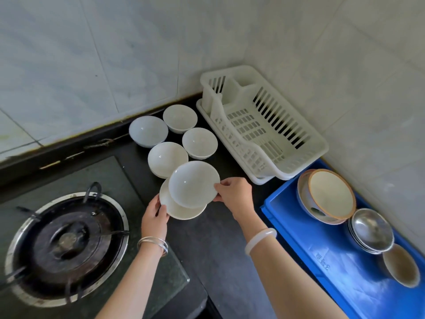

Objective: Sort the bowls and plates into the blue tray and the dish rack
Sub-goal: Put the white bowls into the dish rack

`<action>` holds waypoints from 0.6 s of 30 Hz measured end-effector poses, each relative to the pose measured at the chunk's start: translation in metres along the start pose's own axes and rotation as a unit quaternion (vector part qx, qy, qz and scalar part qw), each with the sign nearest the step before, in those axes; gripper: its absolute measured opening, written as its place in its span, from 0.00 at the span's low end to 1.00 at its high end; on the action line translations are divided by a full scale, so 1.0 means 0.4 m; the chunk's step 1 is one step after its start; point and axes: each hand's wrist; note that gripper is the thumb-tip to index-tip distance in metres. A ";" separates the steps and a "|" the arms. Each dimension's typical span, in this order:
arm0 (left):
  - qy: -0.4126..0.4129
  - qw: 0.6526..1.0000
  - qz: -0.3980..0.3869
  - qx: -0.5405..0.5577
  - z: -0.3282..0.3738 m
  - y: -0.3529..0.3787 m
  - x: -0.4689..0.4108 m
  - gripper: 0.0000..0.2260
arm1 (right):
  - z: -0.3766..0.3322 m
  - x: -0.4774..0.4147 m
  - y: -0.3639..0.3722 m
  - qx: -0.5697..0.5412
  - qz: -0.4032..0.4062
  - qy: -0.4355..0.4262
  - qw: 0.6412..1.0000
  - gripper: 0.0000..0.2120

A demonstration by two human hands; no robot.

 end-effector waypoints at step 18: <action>-0.035 0.999 -0.032 0.010 0.014 -0.017 -0.020 0.16 | 0.023 -0.006 0.067 0.101 -0.011 0.034 0.994 0.04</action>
Point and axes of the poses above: each hand's wrist, its own x-axis away from the middle knuckle, its own y-axis out of the palm, z = x × y, and after that the axes turned 1 degree about -z, right-handed
